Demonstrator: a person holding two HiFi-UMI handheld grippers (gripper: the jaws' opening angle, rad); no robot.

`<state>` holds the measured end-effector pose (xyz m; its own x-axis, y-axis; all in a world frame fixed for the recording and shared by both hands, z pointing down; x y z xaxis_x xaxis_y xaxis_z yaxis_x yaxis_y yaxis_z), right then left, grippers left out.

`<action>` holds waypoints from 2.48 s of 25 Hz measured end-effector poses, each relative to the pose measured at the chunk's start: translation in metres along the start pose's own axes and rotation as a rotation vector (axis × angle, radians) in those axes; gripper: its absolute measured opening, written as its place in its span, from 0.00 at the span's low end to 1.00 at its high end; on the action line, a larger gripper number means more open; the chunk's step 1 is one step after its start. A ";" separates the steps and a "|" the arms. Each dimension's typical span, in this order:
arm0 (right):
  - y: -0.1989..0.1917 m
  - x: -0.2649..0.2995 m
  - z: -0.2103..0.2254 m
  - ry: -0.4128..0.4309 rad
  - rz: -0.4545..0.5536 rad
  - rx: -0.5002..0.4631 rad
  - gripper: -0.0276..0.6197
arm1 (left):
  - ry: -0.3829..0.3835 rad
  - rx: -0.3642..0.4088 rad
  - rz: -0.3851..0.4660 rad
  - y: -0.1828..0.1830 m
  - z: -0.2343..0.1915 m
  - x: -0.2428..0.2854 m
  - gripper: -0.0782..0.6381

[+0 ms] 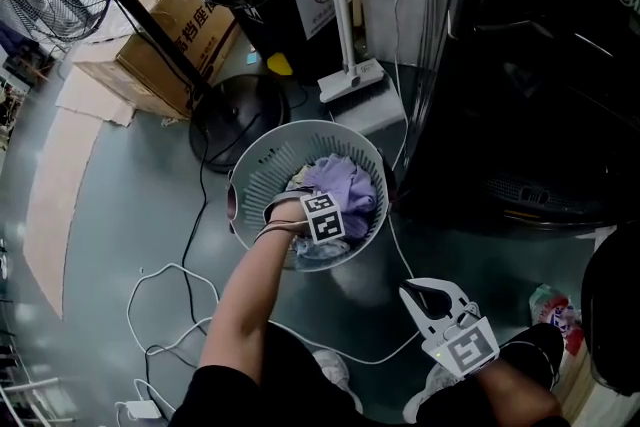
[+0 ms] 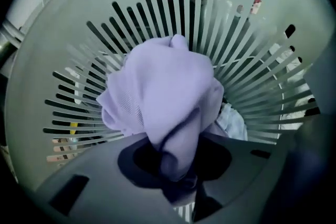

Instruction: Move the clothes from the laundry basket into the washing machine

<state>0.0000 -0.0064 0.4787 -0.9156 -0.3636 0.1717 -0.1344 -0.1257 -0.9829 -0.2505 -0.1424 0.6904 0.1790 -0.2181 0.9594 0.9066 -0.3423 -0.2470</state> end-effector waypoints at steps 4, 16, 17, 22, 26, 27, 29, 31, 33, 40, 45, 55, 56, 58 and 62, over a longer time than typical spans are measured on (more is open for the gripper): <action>0.002 0.002 0.001 -0.001 0.016 -0.009 0.06 | 0.074 -0.040 0.114 0.008 -0.004 -0.031 0.25; 0.014 0.006 0.010 -0.017 0.055 -0.062 0.06 | 0.515 -0.180 0.518 0.021 -0.018 -0.207 0.25; 0.016 0.005 0.011 -0.023 0.064 -0.067 0.06 | 0.550 -0.193 0.549 0.021 -0.016 -0.223 0.25; 0.036 -0.001 0.021 -0.093 0.139 -0.038 0.06 | 0.684 -0.309 0.719 0.029 0.000 -0.290 0.25; 0.079 -0.008 0.025 -0.130 0.217 -0.052 0.06 | 0.733 -0.413 0.863 0.043 0.021 -0.328 0.25; 0.090 -0.011 0.026 -0.138 0.236 -0.066 0.06 | 0.741 -0.436 0.898 0.047 0.028 -0.336 0.25; 0.109 -0.017 0.027 -0.154 0.267 -0.088 0.06 | 0.756 -0.479 0.966 0.055 0.043 -0.348 0.25; 0.123 -0.025 0.028 -0.176 0.294 -0.102 0.06 | 0.758 -0.515 1.034 0.065 0.059 -0.355 0.25; 0.132 -0.036 0.030 -0.207 0.311 -0.110 0.06 | 0.745 -0.529 1.087 0.078 0.074 -0.354 0.25; 0.130 -0.082 0.043 -0.357 0.309 -0.095 0.06 | 0.684 -0.515 1.187 0.122 0.113 -0.334 0.25; 0.120 -0.127 0.062 -0.486 0.278 -0.103 0.06 | 0.580 -0.502 1.233 0.162 0.131 -0.311 0.25; 0.106 -0.211 0.091 -0.690 0.212 -0.173 0.06 | 0.407 -0.427 1.320 0.257 0.136 -0.275 0.25; 0.103 -0.217 0.094 -0.701 0.211 -0.171 0.06 | 0.398 -0.429 1.326 0.267 0.137 -0.269 0.25; 0.100 -0.228 0.099 -0.723 0.207 -0.172 0.06 | 0.382 -0.445 1.337 0.284 0.137 -0.258 0.25; 0.092 -0.242 0.108 -0.742 0.204 -0.169 0.06 | 0.393 -0.471 1.362 0.313 0.133 -0.245 0.25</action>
<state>0.2504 -0.0294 0.3536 -0.4440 -0.8931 -0.0728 -0.1012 0.1307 -0.9862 0.0398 -0.0740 0.3959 0.5830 -0.8042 -0.1157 -0.0844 0.0817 -0.9931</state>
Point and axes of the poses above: the fingertips, and each gripper's own axes: x forward along the fingers, z to its right, y out of its top, the point moved 7 cm from there along -x, backward along the fingers, and after that the axes turned 12 degrees about z, right-handed, at the moved point
